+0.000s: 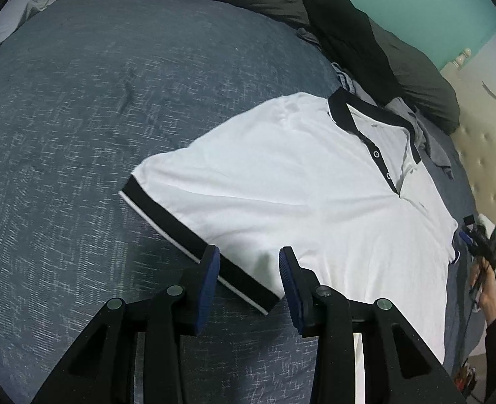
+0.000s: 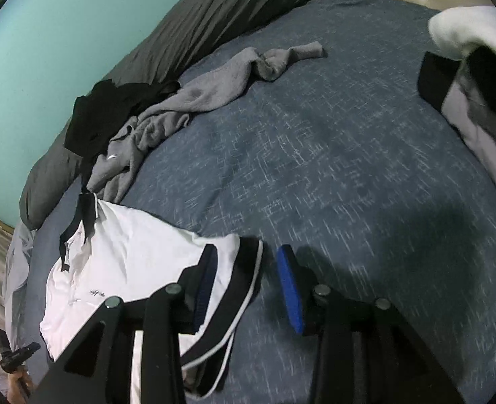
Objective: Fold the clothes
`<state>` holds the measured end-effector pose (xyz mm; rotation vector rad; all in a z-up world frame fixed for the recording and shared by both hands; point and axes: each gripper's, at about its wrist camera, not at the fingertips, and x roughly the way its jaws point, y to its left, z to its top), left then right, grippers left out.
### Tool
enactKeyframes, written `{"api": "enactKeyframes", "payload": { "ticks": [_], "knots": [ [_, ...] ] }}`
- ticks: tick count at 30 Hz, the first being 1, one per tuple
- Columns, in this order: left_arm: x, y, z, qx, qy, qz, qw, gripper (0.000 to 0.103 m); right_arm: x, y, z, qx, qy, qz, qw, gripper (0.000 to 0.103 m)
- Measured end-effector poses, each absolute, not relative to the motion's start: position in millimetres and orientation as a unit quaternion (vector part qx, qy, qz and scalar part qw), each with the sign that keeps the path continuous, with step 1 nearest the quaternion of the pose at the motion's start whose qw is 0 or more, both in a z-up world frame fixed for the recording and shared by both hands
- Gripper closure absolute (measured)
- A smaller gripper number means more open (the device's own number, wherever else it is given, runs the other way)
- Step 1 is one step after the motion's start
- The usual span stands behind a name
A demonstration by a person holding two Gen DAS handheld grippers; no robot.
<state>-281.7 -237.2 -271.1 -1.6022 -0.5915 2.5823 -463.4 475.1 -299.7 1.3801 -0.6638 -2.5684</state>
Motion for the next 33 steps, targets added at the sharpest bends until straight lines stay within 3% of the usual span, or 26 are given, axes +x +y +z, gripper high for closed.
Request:
{"api": "enactKeyframes", "payload": {
  "ticks": [6, 7, 9, 12, 20, 26, 30, 33],
  "knots": [
    [-286, -229, -275, -0.519, -0.189, 0.833, 0.032, 0.063, -475, 454, -302, 0.462, -0.151, -0.868, 0.100, 0.068],
    [-287, -228, -275, -0.519, -0.188, 0.833, 0.033, 0.063, -477, 452, -304, 0.467, -0.149, -0.866, 0.102, 0.079],
    [-287, -225, -276, -0.520, -0.187, 0.833, 0.034, 0.063, -479, 455, -306, 0.470, -0.161, -0.862, 0.096, 0.091],
    [-288, -223, -278, -0.521, -0.186, 0.832, 0.035, 0.063, -479, 463, -306, 0.471, -0.192, -0.857, 0.084, 0.098],
    [-286, -219, -277, -0.523, -0.182, 0.832, 0.039, 0.063, -481, 493, -310, 0.499, -0.299, -0.813, 0.028, 0.099],
    [-284, -219, -276, -0.523, -0.183, 0.832, 0.040, 0.063, -483, 495, -307, 0.478, -0.341, -0.807, 0.062, 0.093],
    [-283, -220, -276, -0.522, -0.184, 0.832, 0.041, 0.063, -482, 483, -292, 0.472, -0.256, -0.841, 0.067, 0.084],
    [-282, -220, -277, -0.523, -0.188, 0.830, 0.042, 0.063, -478, 472, -288, 0.469, -0.193, -0.857, 0.090, 0.082]
  ]
}}
